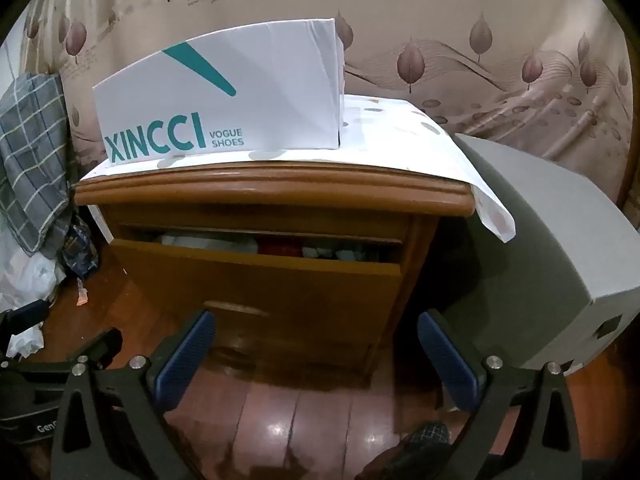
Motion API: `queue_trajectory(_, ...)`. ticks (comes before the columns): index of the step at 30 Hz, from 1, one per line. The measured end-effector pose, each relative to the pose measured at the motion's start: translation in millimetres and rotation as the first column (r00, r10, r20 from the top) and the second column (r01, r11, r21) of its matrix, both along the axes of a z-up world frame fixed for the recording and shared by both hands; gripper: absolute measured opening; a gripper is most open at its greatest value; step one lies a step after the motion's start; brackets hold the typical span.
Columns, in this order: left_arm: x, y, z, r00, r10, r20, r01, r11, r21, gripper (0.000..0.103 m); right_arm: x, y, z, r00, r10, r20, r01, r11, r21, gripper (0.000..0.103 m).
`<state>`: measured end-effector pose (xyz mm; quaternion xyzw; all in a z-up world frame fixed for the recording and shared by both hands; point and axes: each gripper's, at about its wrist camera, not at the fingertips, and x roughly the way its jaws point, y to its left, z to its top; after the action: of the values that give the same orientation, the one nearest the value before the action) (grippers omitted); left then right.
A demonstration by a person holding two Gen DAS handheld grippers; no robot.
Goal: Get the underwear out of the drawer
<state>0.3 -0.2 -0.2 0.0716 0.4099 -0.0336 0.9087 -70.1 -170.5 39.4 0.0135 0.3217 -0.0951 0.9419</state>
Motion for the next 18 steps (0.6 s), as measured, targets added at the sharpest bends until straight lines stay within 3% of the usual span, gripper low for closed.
queue_trajectory(18, 3.2, 7.7, -1.7, 1.0, 0.02, -0.021, -0.021, 0.999, -0.038, 0.103, 0.4, -0.6, 2.1, 1.0, -0.007, 0.001, 0.007, 1.0, 0.002, 0.103)
